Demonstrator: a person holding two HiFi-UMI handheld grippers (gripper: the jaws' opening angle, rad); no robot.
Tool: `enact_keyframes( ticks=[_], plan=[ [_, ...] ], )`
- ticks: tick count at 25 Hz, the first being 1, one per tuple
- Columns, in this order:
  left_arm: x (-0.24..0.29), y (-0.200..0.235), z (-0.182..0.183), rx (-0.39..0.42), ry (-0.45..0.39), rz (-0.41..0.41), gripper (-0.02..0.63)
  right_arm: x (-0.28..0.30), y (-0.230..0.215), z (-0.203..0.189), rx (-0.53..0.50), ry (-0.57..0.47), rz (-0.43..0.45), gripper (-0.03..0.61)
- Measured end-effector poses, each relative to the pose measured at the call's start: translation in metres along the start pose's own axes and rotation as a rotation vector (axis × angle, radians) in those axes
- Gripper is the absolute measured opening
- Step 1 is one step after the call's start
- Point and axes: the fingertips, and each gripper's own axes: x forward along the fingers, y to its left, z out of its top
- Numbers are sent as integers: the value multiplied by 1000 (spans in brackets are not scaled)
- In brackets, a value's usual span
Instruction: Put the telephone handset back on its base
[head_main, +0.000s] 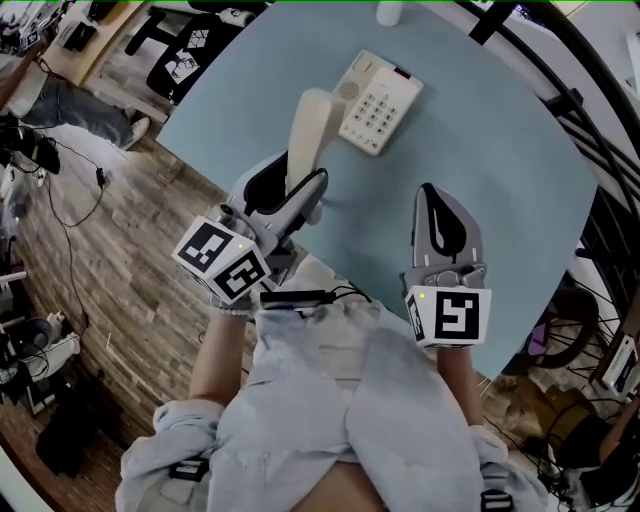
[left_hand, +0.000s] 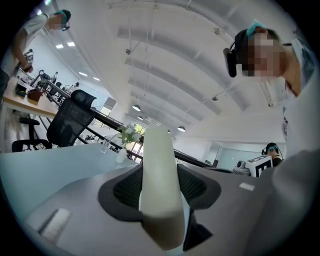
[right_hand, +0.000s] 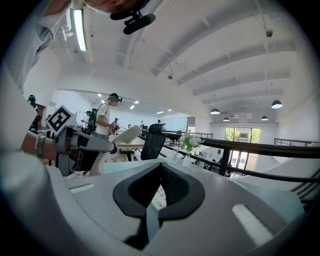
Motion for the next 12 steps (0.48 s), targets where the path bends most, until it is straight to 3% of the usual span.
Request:
enact_keyframes(
  ticks=[12],
  plan=[
    [43, 31, -1, -25, 47, -19, 209, 26, -17, -10, 19, 41, -37, 6]
  ],
)
